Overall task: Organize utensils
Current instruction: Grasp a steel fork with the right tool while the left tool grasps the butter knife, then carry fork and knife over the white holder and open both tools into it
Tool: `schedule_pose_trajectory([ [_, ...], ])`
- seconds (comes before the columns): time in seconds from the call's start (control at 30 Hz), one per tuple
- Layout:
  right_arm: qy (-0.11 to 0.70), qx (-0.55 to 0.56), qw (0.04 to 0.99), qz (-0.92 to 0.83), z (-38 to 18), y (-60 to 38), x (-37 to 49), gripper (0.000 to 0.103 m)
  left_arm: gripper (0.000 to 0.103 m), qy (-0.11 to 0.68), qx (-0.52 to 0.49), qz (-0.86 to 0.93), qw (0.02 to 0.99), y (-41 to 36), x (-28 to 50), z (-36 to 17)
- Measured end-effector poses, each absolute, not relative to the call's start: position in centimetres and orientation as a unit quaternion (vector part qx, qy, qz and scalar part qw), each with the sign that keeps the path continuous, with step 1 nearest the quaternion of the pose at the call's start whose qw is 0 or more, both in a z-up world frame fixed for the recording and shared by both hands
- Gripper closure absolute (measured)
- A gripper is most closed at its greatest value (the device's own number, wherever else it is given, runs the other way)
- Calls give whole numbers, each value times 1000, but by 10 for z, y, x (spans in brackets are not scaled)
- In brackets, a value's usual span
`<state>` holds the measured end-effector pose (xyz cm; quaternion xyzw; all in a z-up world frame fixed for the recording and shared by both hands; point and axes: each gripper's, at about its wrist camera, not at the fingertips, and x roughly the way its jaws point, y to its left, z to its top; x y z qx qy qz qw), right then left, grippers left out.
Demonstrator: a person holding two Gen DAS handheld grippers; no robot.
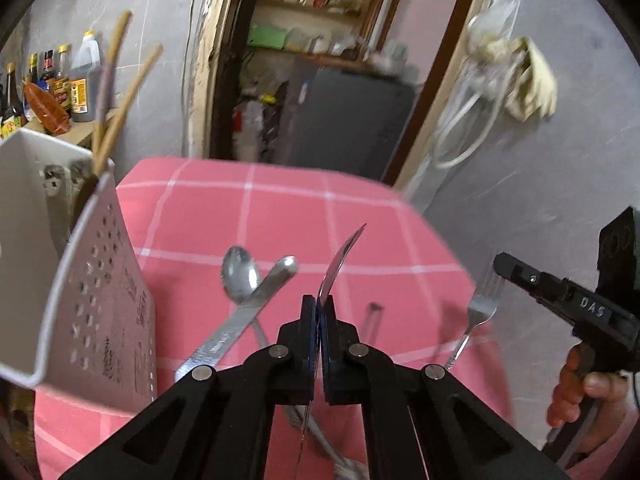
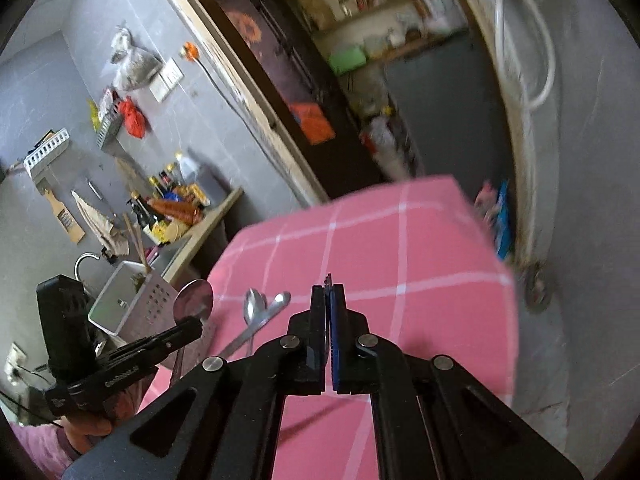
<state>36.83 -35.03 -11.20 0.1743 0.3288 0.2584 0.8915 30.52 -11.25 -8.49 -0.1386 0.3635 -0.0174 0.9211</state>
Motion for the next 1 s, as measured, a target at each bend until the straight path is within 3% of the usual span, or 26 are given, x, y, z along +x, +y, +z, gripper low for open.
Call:
schedule_pose_trajectory([
  [0.57,181,144,950,210,38,-295,280,101,100,242,-249,-137,928,-33,246,15],
  [1.0,138,86,958,237,75,-181,271,101,100,129,-297,-99,941,55,235,39],
])
